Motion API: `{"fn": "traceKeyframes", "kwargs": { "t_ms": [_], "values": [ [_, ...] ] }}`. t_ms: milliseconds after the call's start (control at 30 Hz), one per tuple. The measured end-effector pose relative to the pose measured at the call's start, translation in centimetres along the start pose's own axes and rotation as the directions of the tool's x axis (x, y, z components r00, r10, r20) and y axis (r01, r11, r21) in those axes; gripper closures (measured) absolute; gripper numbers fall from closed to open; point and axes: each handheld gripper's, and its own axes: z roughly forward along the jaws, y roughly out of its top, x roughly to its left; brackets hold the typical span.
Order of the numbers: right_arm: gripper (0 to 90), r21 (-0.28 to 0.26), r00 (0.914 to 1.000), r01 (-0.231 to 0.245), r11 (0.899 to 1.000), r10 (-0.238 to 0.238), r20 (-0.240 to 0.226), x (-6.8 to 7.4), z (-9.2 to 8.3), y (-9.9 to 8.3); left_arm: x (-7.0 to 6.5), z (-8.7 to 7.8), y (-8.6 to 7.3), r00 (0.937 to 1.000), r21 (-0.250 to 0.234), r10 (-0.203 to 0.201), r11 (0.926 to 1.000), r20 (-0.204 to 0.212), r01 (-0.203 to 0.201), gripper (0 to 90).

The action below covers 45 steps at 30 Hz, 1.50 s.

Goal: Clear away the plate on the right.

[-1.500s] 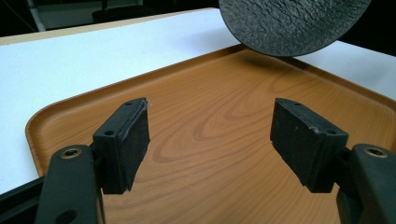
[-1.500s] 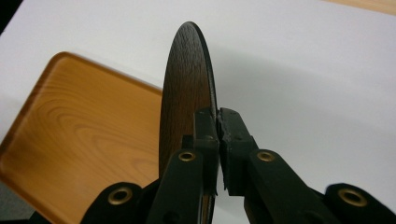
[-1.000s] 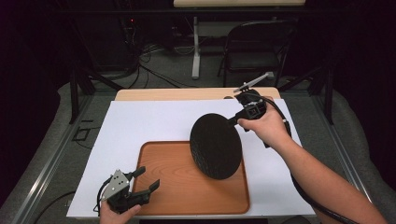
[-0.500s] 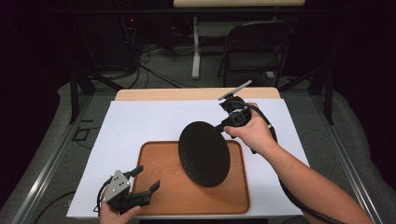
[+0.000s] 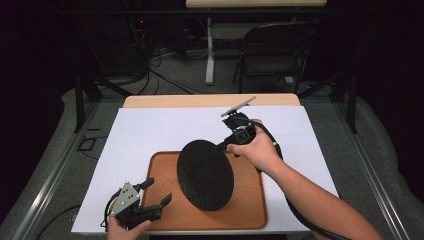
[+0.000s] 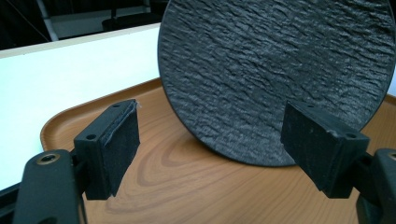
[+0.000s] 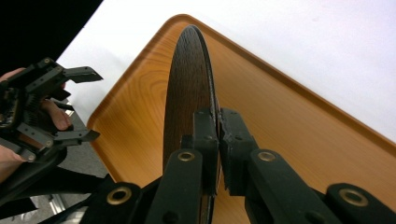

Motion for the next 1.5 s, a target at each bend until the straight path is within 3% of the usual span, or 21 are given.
{"fn": "traceKeyframes", "kwargs": {
  "t_ms": [333,800,1000,1233,1500],
  "values": [
    [86.3,-0.003,0.9998,-0.011,1.0,0.01,-0.02,0.0,0.7,-0.2,0.0,0.0,0.0,1.0,0.0,0.003,1.0,0.003,-0.003,20.0],
    [87.6,0.0,0.9997,-0.018,1.0,0.018,0.017,-1.0,0.7,-1.0,0.0,0.0,0.0,1.0,0.001,-0.003,1.0,0.001,0.003,20.2],
    [87.7,-0.014,0.998,-0.062,0.998,0.063,0.013,-1.8,0.7,-1.9,0.1,-0.1,0.0,1.0,0.0,0.005,1.0,-0.002,-0.005,20.4],
    [87.6,-0.024,0.9976,-0.065,0.998,0.065,0.024,-2.2,0.7,-2.6,0.2,0.2,0.1,1.0,-0.005,0.0,1.0,0.005,0.0,20.5],
    [86.6,-0.031,0.9936,-0.11,0.993,0.111,0.021,-3.7,1.0,-3.8,0.2,0.3,0.1,1.0,-0.002,0.004,1.0,0.007,-0.004,20.7]
  ]
}}
